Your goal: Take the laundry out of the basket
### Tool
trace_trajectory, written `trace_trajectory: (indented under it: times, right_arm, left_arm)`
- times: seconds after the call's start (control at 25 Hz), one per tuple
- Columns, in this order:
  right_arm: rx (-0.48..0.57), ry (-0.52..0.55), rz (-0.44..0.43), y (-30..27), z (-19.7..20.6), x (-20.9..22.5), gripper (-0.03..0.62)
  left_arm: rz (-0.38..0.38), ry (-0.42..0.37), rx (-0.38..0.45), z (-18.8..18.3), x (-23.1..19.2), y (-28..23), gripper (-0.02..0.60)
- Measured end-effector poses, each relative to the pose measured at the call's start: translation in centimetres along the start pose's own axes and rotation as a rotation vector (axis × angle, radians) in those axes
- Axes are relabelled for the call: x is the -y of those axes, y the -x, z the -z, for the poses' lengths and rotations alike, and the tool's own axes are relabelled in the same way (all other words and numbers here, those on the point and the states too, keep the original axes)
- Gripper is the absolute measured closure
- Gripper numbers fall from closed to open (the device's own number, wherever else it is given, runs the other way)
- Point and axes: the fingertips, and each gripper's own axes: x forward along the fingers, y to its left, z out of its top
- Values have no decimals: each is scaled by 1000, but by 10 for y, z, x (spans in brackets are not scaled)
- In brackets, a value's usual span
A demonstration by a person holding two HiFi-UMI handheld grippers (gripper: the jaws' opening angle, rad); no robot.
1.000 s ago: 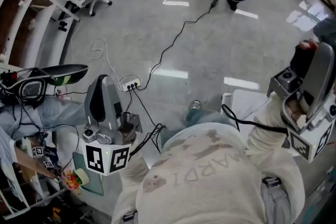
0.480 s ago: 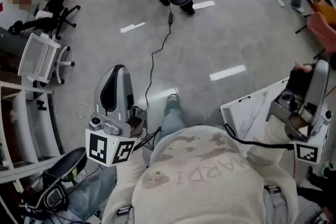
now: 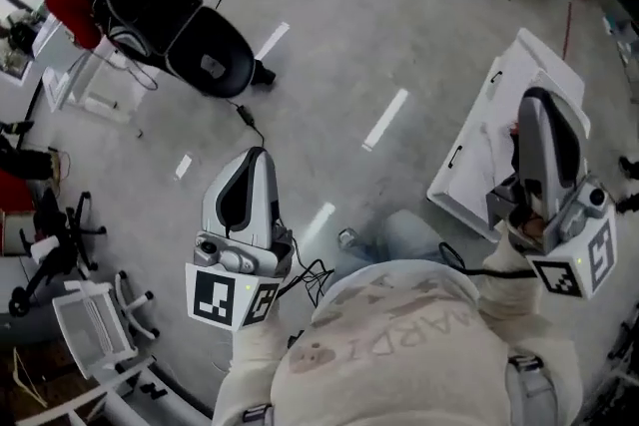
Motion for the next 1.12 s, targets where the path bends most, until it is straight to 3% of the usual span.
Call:
trace_trajectory:
  times: [0.16, 0.28, 0.4, 0.52, 0.8, 1.12]
  right_arm:
    - [-59, 112, 272, 37, 13, 57, 566]
    - [-64, 226, 447, 68, 5, 91, 566]
    - [-98, 260, 564, 96, 9, 123, 566]
    - [-161, 223, 652, 123, 25, 147, 566]
    - [-131, 233, 996, 198, 38, 171, 566]
    - [-39, 165, 1205, 198, 55, 174, 566]
  left_arm:
    - [307, 127, -30, 25, 43, -89, 581]
    - [492, 133, -52, 33, 92, -150, 581]
    - [585, 53, -45, 36, 140, -201, 581]
    - [679, -8, -23, 37, 183, -238, 581]
    - [977, 64, -42, 52, 276, -282, 581]
    - [1234, 71, -75, 63, 327, -301, 581]
